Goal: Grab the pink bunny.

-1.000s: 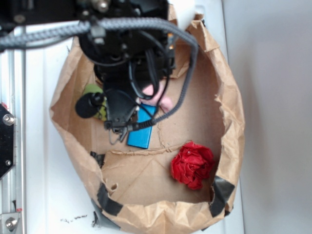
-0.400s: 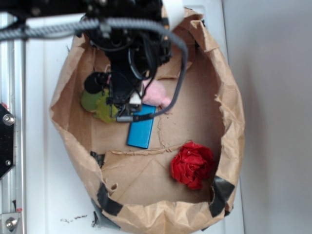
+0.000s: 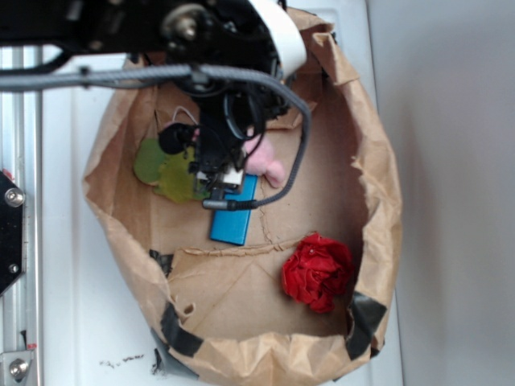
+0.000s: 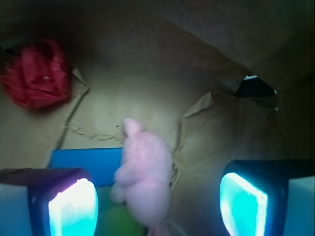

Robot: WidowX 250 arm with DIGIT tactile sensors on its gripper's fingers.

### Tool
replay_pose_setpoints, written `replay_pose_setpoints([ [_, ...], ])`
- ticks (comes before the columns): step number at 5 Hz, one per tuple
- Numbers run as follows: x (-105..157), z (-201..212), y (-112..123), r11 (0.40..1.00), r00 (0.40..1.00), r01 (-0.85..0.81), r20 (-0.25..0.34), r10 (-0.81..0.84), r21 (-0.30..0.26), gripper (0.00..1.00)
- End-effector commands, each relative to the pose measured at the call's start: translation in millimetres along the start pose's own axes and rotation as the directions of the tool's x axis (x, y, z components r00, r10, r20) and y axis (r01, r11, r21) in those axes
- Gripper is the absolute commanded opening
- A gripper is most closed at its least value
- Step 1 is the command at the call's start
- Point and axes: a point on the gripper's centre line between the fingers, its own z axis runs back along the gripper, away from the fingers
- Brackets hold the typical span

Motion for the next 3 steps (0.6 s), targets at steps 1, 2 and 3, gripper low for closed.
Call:
replay_pose_setpoints([
  [1,7.2,12.2,9.5,1.0,0.999,-0.011,0.034,0.01,0.025,1.0],
  [2,7.2,12.2,9.5,1.0,0.999,-0.011,0.034,0.01,0.025,1.0],
  [3,0.8,-4.5,4.1,0.996,0.997,0.042,0.057,-0.046,0.08,1.0],
])
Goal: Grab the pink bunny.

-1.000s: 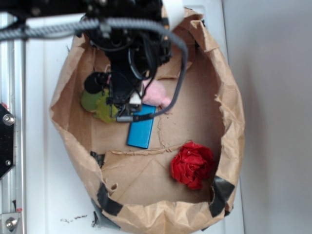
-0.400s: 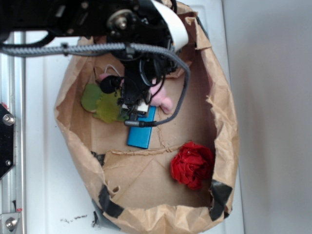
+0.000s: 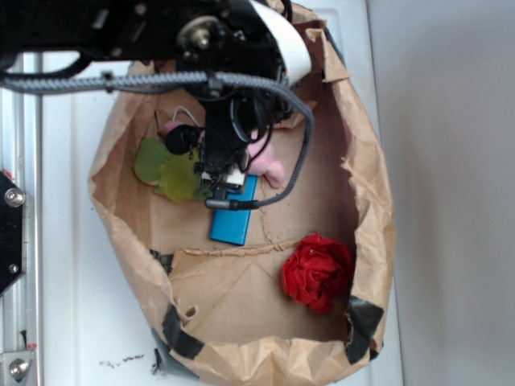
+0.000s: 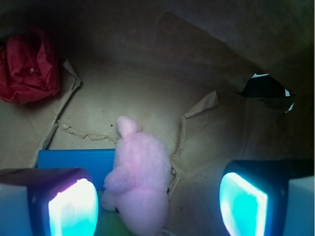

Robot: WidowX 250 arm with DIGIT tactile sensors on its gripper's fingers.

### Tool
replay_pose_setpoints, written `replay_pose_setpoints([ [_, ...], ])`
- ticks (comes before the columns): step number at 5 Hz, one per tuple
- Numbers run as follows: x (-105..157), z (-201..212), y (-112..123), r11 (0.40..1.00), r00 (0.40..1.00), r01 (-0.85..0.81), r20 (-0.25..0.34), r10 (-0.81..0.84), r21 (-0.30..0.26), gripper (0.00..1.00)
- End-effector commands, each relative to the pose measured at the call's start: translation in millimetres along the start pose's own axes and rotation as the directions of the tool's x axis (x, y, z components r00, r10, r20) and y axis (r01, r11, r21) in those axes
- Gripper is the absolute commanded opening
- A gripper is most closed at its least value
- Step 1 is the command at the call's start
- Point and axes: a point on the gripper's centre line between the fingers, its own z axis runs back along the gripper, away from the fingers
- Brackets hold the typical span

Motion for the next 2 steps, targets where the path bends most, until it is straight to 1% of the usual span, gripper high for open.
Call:
replay_pose_setpoints([
  [1,-4.7,-13.1,-7.0,0.996,0.997,0.081,0.013,-0.081,0.031,1.0],
  [2,-7.1,-21.3,-14.4,0.993,0.994,0.105,0.01,-0.106,0.051,1.0],
])
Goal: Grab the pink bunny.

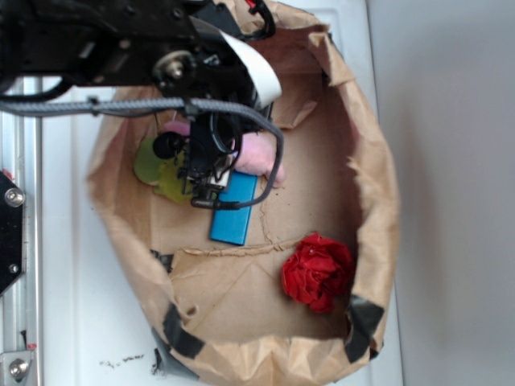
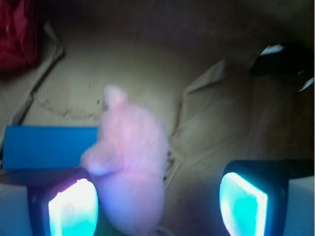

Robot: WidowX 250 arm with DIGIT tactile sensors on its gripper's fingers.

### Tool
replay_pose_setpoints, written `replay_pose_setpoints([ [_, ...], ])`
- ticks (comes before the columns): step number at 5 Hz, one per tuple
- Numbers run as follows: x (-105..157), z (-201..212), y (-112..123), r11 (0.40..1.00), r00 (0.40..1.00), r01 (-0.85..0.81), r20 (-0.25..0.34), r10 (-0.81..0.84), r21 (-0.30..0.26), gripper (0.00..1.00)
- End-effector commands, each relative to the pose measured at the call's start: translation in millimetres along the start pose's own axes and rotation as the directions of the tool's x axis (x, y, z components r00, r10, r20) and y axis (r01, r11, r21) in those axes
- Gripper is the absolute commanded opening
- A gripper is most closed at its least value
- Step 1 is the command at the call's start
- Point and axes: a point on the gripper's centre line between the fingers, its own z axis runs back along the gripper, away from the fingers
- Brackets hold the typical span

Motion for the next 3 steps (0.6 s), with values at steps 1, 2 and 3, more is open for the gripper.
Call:
replay_pose_setpoints([
  [1,7.0,-3.1,-10.7,0.997,0.998,0.059,0.024,-0.06,0.044,1.0],
  [2,4.8,-6.0,-19.9,0.995,0.996,0.088,0.012,-0.089,0.046,1.0],
  [3,3.7,-12.2,-29.2,0.993,0.994,0.109,0.005,-0.11,0.043,1.0],
])
